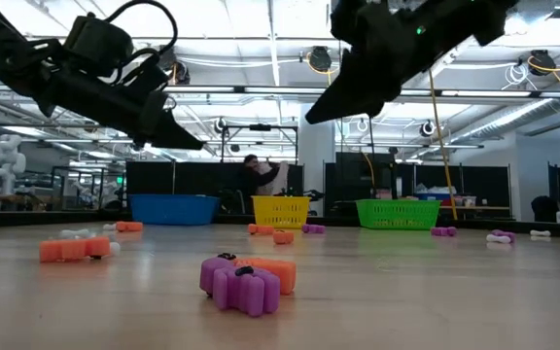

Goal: Sort Halloween decoration
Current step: Put the white bone toy into the yellow bin

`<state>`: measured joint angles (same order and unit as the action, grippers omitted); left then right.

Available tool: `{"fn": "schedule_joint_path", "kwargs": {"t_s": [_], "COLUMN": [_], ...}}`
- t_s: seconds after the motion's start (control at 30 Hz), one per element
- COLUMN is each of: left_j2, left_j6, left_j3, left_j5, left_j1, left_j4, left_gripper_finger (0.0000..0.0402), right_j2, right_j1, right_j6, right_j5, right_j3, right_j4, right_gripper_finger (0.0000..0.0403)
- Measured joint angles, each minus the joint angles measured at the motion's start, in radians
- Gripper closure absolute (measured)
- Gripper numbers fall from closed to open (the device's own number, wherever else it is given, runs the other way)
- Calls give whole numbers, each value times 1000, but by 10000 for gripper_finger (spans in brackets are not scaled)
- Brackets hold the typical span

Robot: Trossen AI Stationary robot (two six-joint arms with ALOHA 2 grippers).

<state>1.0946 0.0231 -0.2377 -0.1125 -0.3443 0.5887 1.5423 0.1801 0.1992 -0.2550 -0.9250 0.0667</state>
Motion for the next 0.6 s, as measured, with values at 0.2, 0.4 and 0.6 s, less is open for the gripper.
{"fn": "schedule_joint_path", "kwargs": {"t_s": [0.2,0.4,0.6], "left_j2": [0,0,0], "left_j6": [8,8,9], "left_j3": [1,0,0], "left_j5": [0,1,1], "left_j1": [1,2,2], "left_j4": [12,11,14], "left_gripper_finger": [402,402,402], "right_j2": [62,94,150], "right_j1": [159,323,435], "right_j6": [199,427,510], "right_j5": [0,72,185], "right_j3": [-137,-245,-246], "right_j4": [-318,-688,-752], "right_gripper_finger": [403,389,335]}}
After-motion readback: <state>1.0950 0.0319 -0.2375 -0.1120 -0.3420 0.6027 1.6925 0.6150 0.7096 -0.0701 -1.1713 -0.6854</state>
